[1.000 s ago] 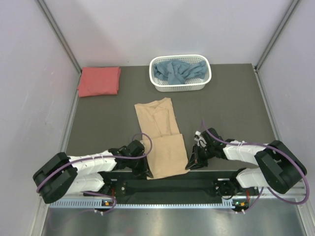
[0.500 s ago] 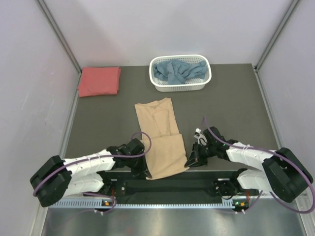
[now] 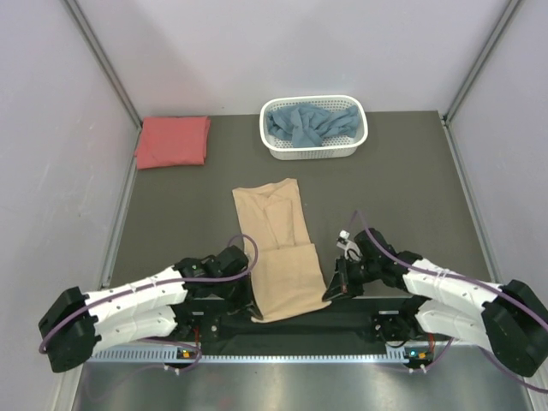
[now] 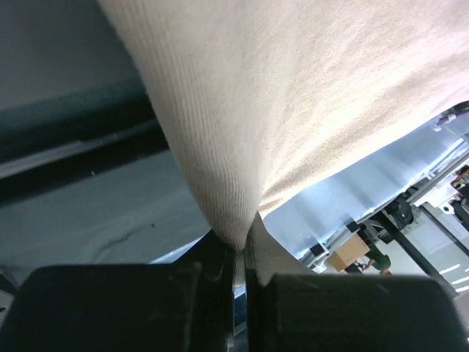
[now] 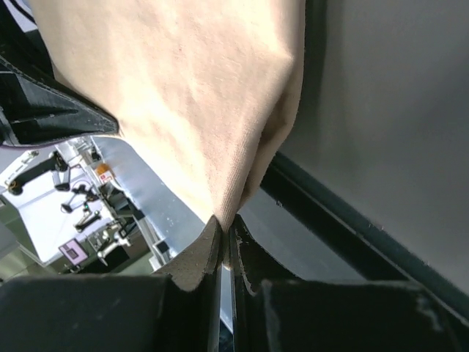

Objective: Fold and stack the t-shirts
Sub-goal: Fold the tshirt

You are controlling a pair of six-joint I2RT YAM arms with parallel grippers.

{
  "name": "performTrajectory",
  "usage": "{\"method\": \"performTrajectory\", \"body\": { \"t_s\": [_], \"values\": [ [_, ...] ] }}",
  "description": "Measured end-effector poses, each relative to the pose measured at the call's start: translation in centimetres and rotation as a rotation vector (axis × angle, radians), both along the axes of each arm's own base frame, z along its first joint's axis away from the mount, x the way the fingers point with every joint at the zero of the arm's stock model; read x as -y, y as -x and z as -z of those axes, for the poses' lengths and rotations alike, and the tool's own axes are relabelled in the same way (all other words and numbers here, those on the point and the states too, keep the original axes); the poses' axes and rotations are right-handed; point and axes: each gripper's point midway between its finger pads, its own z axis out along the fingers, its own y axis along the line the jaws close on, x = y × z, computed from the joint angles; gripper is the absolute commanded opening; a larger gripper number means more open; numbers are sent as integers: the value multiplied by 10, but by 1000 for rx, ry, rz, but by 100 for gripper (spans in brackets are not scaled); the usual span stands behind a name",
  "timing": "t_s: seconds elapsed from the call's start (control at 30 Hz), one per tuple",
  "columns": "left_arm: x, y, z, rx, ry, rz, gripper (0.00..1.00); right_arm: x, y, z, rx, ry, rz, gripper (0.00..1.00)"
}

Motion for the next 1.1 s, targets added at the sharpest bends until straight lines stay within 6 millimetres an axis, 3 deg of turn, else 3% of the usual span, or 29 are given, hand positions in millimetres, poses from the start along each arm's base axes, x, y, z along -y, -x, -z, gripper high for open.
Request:
{"method": "performTrajectory", "body": {
  "t_s": [0.2, 0.43, 0.83, 0.97, 1.1],
  "values": [
    [2, 2, -21, -7, 21, -31, 0, 3, 10, -15, 6, -6, -10, 0],
    [6, -18, -47, 61, -27, -75, 0, 2, 4, -30, 15, 15, 7, 0],
    [3, -66, -76, 232, -169, -127, 0, -28, -60, -84, 142, 5, 17, 0],
    [-6, -83, -81, 259, -198, -165, 0, -28, -79, -91, 163, 12, 30, 0],
    [-19, -114, -84, 266, -220, -232, 0, -32, -101, -97, 174, 17, 27, 0]
  ]
}}
